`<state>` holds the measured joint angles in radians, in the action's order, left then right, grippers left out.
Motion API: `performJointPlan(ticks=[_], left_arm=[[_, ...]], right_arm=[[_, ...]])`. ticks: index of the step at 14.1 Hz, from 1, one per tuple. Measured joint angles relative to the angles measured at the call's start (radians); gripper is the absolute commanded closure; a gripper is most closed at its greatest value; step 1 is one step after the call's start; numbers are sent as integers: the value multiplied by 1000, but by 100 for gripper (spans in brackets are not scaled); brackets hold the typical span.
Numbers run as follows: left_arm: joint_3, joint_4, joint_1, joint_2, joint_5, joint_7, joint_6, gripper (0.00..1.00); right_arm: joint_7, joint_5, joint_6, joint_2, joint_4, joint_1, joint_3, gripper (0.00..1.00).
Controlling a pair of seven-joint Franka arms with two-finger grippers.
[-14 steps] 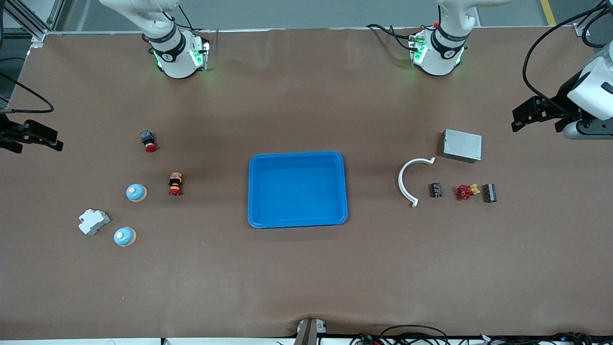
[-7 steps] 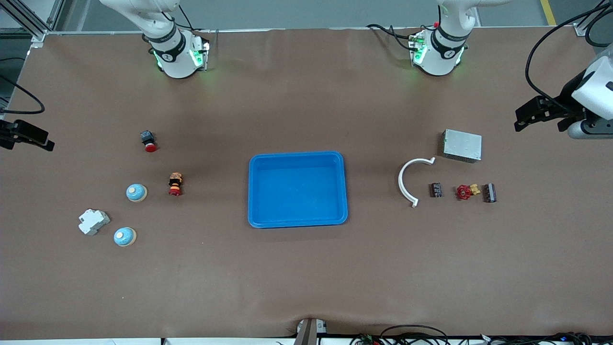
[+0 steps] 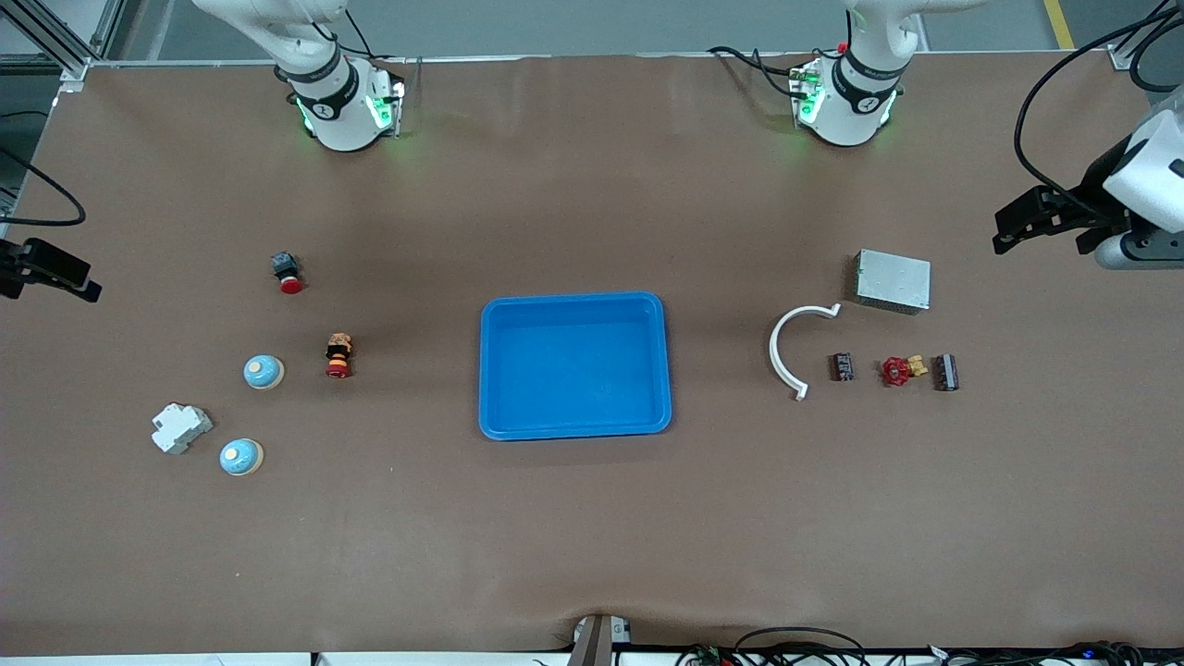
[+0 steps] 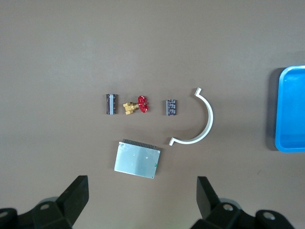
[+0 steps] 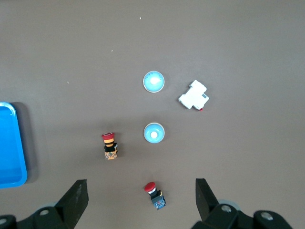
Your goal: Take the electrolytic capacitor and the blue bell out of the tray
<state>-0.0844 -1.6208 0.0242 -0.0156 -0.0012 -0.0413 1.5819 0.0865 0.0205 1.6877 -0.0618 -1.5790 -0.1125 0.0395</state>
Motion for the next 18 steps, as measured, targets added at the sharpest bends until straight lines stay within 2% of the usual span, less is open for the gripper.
performJointPlan(ticks=[18], left_arm=[[0,0,2,27,0,0,-1,0]], right_arm=[[-3,4,45,0,-17,-7,9,0]])
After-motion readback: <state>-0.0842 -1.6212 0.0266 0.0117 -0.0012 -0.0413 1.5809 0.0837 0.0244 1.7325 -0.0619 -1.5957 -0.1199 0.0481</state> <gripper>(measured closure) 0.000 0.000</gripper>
